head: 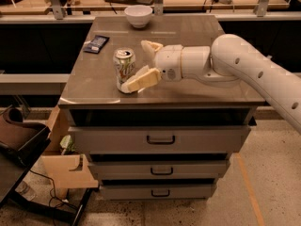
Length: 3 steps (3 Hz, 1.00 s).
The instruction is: Move 7up can near white bowl
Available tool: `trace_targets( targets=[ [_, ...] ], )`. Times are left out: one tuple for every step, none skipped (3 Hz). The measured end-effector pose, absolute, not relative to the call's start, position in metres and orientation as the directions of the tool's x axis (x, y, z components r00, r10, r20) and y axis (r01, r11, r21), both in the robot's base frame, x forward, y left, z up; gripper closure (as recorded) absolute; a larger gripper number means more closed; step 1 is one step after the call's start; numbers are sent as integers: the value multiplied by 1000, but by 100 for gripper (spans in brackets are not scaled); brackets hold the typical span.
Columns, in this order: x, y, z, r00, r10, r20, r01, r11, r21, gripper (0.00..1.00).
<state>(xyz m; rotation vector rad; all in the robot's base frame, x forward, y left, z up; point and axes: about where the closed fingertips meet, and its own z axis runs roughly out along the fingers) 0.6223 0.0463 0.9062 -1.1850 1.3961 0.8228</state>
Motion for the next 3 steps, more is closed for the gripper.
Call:
trace_targets(
  targets=[
    [624,66,898,61,-186,-981,-967,233,-105,16],
    [623,68,898,62,-186,-980,-968,229,-105,40],
    [622,70,898,63,-186,-981,-969,225,-105,64]
  ],
)
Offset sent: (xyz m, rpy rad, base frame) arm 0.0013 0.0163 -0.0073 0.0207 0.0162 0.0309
